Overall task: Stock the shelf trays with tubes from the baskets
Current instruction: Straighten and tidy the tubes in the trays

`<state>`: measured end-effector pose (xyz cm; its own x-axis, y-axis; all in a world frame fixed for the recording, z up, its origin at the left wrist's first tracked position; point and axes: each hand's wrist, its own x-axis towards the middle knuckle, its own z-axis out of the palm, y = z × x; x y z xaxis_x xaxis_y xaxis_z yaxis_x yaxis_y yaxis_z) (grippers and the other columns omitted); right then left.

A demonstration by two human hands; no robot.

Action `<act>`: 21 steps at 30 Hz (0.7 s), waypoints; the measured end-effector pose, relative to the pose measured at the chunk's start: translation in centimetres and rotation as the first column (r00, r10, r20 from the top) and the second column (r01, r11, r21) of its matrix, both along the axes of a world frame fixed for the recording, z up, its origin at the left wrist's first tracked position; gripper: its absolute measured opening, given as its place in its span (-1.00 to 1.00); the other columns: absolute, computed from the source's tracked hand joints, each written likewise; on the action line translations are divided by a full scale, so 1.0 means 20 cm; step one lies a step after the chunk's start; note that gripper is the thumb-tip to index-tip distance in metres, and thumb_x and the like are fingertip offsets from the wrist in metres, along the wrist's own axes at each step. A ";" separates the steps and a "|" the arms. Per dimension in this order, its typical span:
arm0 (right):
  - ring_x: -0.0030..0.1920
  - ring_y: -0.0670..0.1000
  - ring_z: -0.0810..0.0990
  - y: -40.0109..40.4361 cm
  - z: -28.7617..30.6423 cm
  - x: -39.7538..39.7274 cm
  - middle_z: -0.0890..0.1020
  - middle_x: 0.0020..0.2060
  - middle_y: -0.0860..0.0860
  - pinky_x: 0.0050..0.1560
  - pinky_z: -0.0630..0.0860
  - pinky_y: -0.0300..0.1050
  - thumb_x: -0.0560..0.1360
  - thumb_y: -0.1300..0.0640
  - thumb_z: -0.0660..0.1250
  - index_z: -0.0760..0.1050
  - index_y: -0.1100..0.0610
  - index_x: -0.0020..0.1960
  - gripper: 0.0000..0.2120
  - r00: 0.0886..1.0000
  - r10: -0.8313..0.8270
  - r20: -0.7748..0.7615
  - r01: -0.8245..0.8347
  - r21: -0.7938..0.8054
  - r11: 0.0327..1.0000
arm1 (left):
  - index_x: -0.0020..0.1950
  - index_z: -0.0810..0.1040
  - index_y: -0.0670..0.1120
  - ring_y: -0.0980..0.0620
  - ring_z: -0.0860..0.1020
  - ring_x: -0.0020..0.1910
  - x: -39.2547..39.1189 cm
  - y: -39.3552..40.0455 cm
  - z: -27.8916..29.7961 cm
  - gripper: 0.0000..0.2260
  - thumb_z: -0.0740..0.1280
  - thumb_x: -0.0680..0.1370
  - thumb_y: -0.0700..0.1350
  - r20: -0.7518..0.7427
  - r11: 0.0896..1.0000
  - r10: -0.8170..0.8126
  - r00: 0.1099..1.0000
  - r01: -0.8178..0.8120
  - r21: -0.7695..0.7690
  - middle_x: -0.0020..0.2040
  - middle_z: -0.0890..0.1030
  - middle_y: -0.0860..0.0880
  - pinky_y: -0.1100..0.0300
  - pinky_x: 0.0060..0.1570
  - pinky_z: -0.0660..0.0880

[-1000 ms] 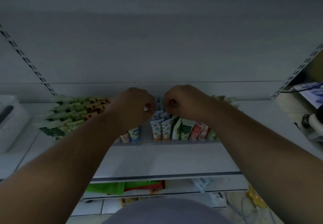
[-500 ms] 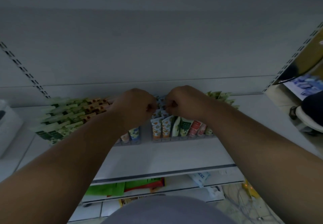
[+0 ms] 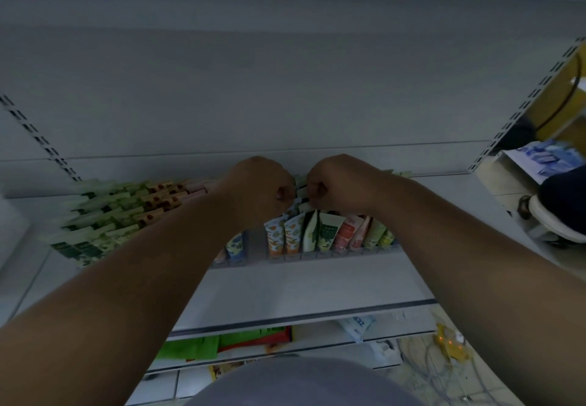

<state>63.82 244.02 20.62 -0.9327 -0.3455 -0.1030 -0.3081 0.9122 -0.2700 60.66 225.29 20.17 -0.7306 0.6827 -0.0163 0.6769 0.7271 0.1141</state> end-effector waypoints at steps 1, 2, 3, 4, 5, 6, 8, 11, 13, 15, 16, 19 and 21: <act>-0.39 -0.15 0.38 0.00 -0.01 0.00 0.47 -0.37 -0.08 -0.43 0.17 -0.32 0.42 0.17 0.42 0.51 0.13 -0.27 -0.87 1.000 -0.002 -0.007 0.002 0.001 1.000 | 0.00 0.65 -0.04 -0.06 0.55 -0.01 0.00 0.00 0.00 -0.82 0.26 0.54 -0.06 -0.008 1.000 -0.005 1.000 0.005 0.008 -0.03 0.62 -0.04 0.05 0.00 0.49; -0.36 -0.09 0.41 0.01 -0.01 0.00 0.51 -0.35 -0.02 -0.44 0.18 -0.32 0.42 0.18 0.41 0.55 0.18 -0.24 -0.89 1.000 -0.004 -0.016 0.004 0.000 1.000 | 0.01 0.65 -0.02 -0.05 0.54 0.00 0.00 0.00 0.00 -0.82 0.26 0.55 -0.06 -0.014 1.000 -0.011 1.000 0.011 0.014 -0.01 0.62 -0.02 0.09 0.01 0.47; -0.33 -0.06 0.43 0.01 -0.01 -0.01 0.55 -0.31 0.02 -0.43 0.19 -0.31 0.43 0.18 0.41 0.58 0.21 -0.21 -0.90 1.000 -0.005 -0.022 0.005 -0.001 1.000 | 0.03 0.65 0.00 -0.03 0.53 0.03 0.00 0.00 0.00 -0.82 0.26 0.56 -0.06 -0.016 1.000 -0.016 1.000 0.016 0.025 0.02 0.61 0.01 0.13 0.01 0.45; -0.31 -0.04 0.45 0.01 -0.02 -0.01 0.57 -0.28 0.04 -0.42 0.21 -0.27 0.43 0.17 0.41 0.60 0.21 -0.18 -0.90 1.000 -0.005 -0.024 0.005 -0.003 1.000 | 0.05 0.65 0.03 -0.02 0.53 0.04 0.00 0.00 0.00 -0.82 0.27 0.56 -0.06 -0.011 0.999 -0.016 1.000 0.016 0.039 0.04 0.61 0.03 0.17 0.01 0.43; -0.29 -0.03 0.47 0.02 -0.02 -0.01 0.59 -0.26 0.05 -0.40 0.24 -0.21 0.44 0.15 0.41 0.61 0.20 -0.17 -0.90 1.000 -0.004 -0.027 0.004 -0.007 1.000 | 0.06 0.65 0.05 -0.01 0.53 0.05 0.00 0.00 0.00 -0.82 0.28 0.56 -0.05 -0.004 0.998 -0.018 1.000 0.018 0.057 0.05 0.60 0.04 0.20 0.00 0.41; -0.28 -0.02 0.49 0.02 -0.02 0.00 0.60 -0.24 0.05 -0.37 0.25 -0.16 0.45 0.13 0.41 0.61 0.19 -0.16 -0.89 0.999 -0.005 -0.031 0.005 -0.011 1.000 | 0.07 0.65 0.05 0.00 0.53 0.05 -0.01 0.01 0.00 -0.83 0.28 0.56 -0.05 -0.001 0.997 -0.023 1.000 0.023 0.072 0.05 0.61 0.04 0.21 -0.01 0.39; -0.25 -0.02 0.53 0.04 -0.01 0.00 0.62 -0.22 0.05 -0.30 0.28 -0.17 0.47 0.12 0.39 0.62 0.20 -0.14 -0.86 0.999 -0.014 -0.043 0.012 -0.046 0.999 | 0.06 0.65 0.05 0.01 0.54 0.05 -0.01 0.01 -0.01 -0.84 0.29 0.56 -0.04 -0.007 0.994 -0.035 0.999 0.036 0.098 0.05 0.61 0.04 0.24 -0.05 0.35; -0.26 -0.14 0.51 0.10 0.03 0.02 0.61 -0.19 -0.05 -0.27 0.35 -0.23 0.49 0.12 0.37 0.64 0.14 -0.07 -0.89 0.997 -0.068 -0.045 0.062 -0.131 0.990 | 0.03 0.66 0.05 0.03 0.54 0.02 0.00 0.02 -0.02 -0.85 0.31 0.54 -0.02 -0.030 0.989 -0.036 0.999 0.040 0.140 0.01 0.62 0.06 0.26 -0.07 0.33; -0.25 -0.21 0.49 0.15 0.05 0.04 0.58 -0.20 -0.12 -0.26 0.37 -0.29 0.48 0.13 0.39 0.63 0.06 -0.02 -0.90 0.995 -0.095 -0.038 0.087 -0.165 0.982 | 0.02 0.66 0.06 0.04 0.55 0.03 -0.01 0.04 -0.02 -0.86 0.34 0.53 0.00 -0.012 0.980 -0.036 0.999 0.038 0.196 0.01 0.62 0.06 0.28 -0.05 0.33; -0.23 -0.19 0.52 0.18 0.06 0.05 0.58 -0.20 -0.15 -0.24 0.39 -0.27 0.46 0.15 0.40 0.62 0.01 -0.01 -0.87 0.995 -0.097 -0.002 0.095 -0.172 0.981 | 0.05 0.67 0.05 0.04 0.55 0.04 -0.01 0.08 -0.02 -0.84 0.36 0.52 0.01 -0.004 0.975 -0.050 0.999 0.049 0.218 0.02 0.62 0.06 0.31 -0.06 0.29; -0.23 -0.17 0.52 0.18 0.06 0.06 0.58 -0.21 -0.15 -0.25 0.38 -0.27 0.45 0.16 0.41 0.62 0.01 0.00 -0.86 0.996 -0.088 0.013 0.089 -0.155 0.984 | 0.06 0.67 0.05 0.04 0.54 0.05 -0.01 0.10 -0.02 -0.83 0.37 0.51 0.01 -0.006 0.976 -0.057 0.998 0.057 0.209 0.02 0.63 0.05 0.34 -0.08 0.25; -0.22 -0.12 0.50 0.15 0.04 0.05 0.57 -0.22 -0.10 -0.26 0.34 -0.24 0.41 0.16 0.45 0.64 0.07 -0.02 -0.85 0.999 -0.044 0.021 0.046 -0.089 0.995 | 0.06 0.68 0.05 0.04 0.54 0.07 -0.01 0.13 -0.01 -0.83 0.39 0.49 -0.02 0.027 0.980 -0.081 0.996 0.074 0.184 0.04 0.63 0.04 0.39 -0.14 0.15; -0.28 -0.16 0.47 0.13 0.02 0.04 0.54 -0.28 -0.14 -0.31 0.32 -0.24 0.40 0.14 0.48 0.63 0.10 -0.10 -0.91 0.998 -0.047 0.035 0.050 -0.093 0.994 | 0.07 0.69 0.03 0.01 0.54 0.07 -0.02 0.13 -0.01 -0.82 0.40 0.49 -0.04 0.039 0.980 -0.094 0.995 0.085 0.181 0.05 0.64 0.02 0.38 -0.11 0.17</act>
